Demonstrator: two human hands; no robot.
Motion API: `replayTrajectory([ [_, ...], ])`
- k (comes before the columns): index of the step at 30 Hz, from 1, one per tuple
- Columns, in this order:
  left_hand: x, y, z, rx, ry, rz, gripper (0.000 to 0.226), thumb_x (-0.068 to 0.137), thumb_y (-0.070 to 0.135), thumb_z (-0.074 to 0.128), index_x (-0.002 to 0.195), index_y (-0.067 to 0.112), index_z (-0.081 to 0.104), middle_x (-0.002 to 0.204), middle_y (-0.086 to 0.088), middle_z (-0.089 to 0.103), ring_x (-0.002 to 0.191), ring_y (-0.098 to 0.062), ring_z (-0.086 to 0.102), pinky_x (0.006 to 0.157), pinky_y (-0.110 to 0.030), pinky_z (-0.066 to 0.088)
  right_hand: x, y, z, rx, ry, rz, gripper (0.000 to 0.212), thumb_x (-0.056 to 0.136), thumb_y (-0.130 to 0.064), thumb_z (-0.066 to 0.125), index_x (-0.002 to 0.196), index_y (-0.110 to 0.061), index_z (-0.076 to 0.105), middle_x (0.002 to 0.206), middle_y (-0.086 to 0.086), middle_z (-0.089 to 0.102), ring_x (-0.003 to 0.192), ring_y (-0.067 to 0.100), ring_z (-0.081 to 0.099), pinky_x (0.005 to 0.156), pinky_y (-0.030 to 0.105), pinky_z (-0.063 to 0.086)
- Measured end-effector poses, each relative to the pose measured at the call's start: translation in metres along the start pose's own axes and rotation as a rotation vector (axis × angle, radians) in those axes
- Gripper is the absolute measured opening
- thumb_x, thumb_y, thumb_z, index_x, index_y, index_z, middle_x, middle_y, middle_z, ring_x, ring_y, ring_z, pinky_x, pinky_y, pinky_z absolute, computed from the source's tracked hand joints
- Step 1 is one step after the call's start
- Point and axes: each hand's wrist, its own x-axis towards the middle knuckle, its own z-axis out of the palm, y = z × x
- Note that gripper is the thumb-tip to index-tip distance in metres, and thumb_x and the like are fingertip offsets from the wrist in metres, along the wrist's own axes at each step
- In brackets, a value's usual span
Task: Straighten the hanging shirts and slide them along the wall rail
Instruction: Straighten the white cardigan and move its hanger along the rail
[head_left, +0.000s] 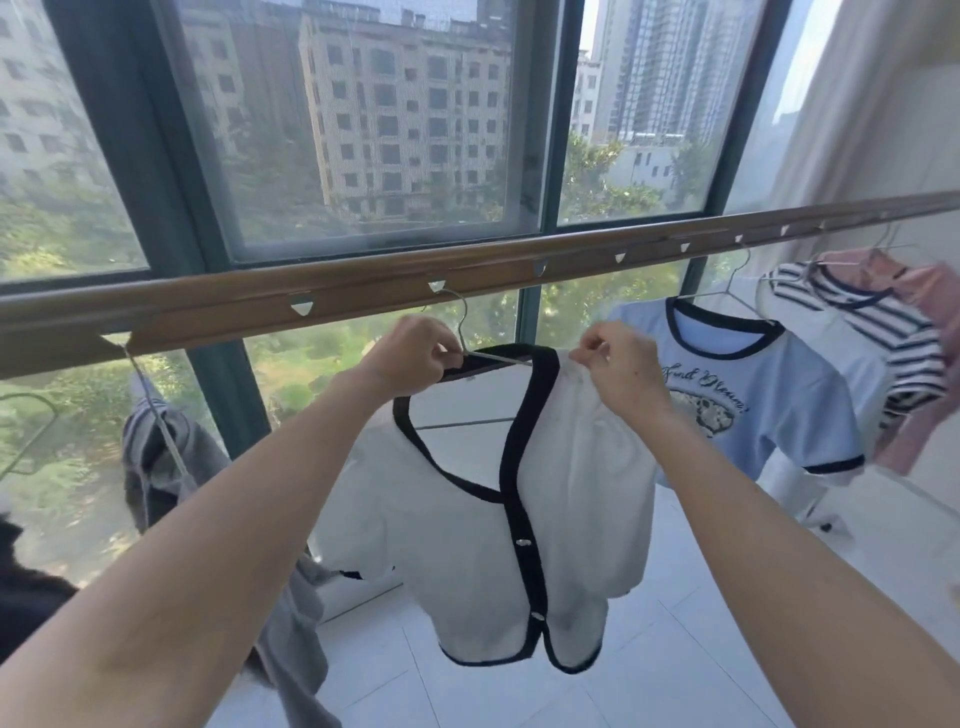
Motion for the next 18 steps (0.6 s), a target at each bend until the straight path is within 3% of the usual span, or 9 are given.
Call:
replayTrajectory([
  [3,-0.003,0.004,-0.004,-0.001,-0.042,-0.03,0.01,0.085,0.01,0.065,0.087,0.014,0.074,0.089,0.002,0.069,0.081,-0.014,0.066,0.079,-0.036,0.056,-0.002,0.006,-0.002,-0.083,-0.227,0.066,0.017,0.093,-0.03,0.065,0.093,-0.014,0.069,0.092,0.002,0.066,0.086,0.018,0.059,0.06,0.018,0.039],
  [6,-0.003,0.015,-0.006,-0.117,-0.055,-0.077,0.012,0.088,0.022,0.062,0.094,0.016,0.07,0.095,0.005,0.069,0.087,-0.01,0.066,0.074,-0.027,0.054,-0.006,0.01,-0.005,-0.188,-0.375,0.12,0.032,0.093,-0.05,0.058,0.1,-0.021,0.069,0.095,-0.003,0.063,0.087,0.015,0.058,0.059,0.019,0.037],
  [9,0.001,0.021,-0.004,-0.15,-0.028,-0.122,0.022,0.094,0.031,0.061,0.09,0.012,0.072,0.087,0.005,0.07,0.08,-0.001,0.062,0.069,-0.023,0.049,-0.011,0.013,-0.005,-0.306,-0.422,0.158,0.047,0.086,-0.065,0.058,0.089,-0.019,0.067,0.088,-0.004,0.065,0.086,0.015,0.059,0.059,0.022,0.038],
  [12,0.002,0.014,-0.001,-0.142,-0.016,-0.153,0.023,0.094,0.026,0.062,0.081,0.011,0.073,0.083,-0.002,0.073,0.077,-0.018,0.069,0.076,-0.038,0.057,-0.019,0.013,-0.006,-0.357,-0.507,0.181,0.058,0.073,-0.073,0.065,0.083,-0.016,0.062,0.081,-0.001,0.064,0.084,0.014,0.056,0.066,0.028,0.045],
  [15,0.0,0.01,-0.004,-0.151,-0.013,-0.168,0.023,0.093,0.024,0.064,0.075,0.013,0.072,0.076,-0.001,0.074,0.076,-0.022,0.071,0.078,-0.044,0.058,-0.033,0.016,0.003,-0.396,-0.598,0.18,0.047,0.068,-0.057,0.08,0.082,-0.016,0.062,0.083,-0.001,0.066,0.081,0.018,0.064,0.076,0.034,0.054],
  [18,0.0,0.011,-0.008,-0.161,-0.052,-0.173,0.02,0.094,0.019,0.063,0.077,0.012,0.07,0.073,0.002,0.074,0.075,-0.019,0.071,0.077,-0.041,0.059,-0.041,0.024,0.015,-0.353,-0.486,0.082,0.02,0.079,-0.03,0.076,0.076,-0.016,0.062,0.078,0.001,0.065,0.075,0.02,0.06,0.07,0.033,0.053],
])
